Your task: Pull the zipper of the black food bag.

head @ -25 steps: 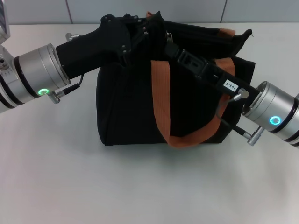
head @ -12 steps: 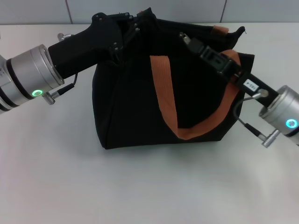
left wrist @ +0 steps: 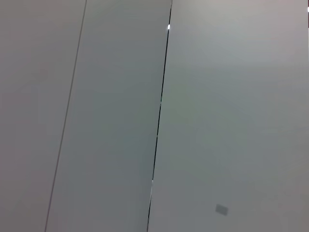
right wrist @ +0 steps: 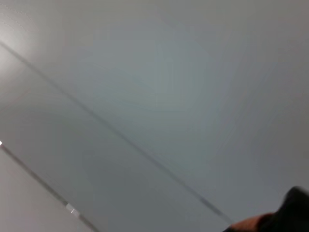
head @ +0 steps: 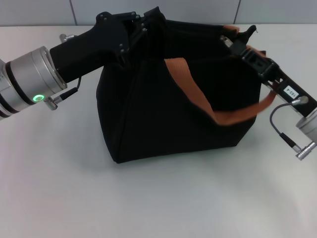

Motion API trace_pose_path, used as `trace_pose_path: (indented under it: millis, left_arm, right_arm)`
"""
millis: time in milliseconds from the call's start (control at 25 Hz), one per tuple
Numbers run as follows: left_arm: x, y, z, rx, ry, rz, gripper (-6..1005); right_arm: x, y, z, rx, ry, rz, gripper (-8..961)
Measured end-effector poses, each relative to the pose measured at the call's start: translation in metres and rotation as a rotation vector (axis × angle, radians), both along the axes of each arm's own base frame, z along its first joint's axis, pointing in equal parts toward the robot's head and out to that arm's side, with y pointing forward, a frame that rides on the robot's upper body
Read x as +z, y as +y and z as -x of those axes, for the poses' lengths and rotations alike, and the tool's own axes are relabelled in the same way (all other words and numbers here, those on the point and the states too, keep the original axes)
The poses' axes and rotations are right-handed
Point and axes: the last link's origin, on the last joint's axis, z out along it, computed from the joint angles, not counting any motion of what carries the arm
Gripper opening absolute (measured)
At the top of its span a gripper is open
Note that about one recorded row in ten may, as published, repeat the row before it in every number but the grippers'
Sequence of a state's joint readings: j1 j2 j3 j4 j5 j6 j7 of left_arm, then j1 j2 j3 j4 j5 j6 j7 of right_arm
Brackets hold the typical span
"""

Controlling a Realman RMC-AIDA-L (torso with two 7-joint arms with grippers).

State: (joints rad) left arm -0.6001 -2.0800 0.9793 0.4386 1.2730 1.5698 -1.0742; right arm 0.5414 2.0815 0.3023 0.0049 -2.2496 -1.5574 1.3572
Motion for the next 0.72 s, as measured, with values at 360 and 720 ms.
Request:
trace_pose_path:
  millis: [360, 720]
  left_arm:
    - [0.000, 0.000, 0.000, 0.002, -0.001, -0.003, 38]
    - [0.002, 0.003, 0.001, 0.019, -0.013, -0.022, 39]
  right_arm:
    - [0.008, -0.003, -0.014, -0.076, 0.027, -0.062, -1]
    - [0.015, -0.010, -0.012, -0.071, 0.085, -0.135, 16]
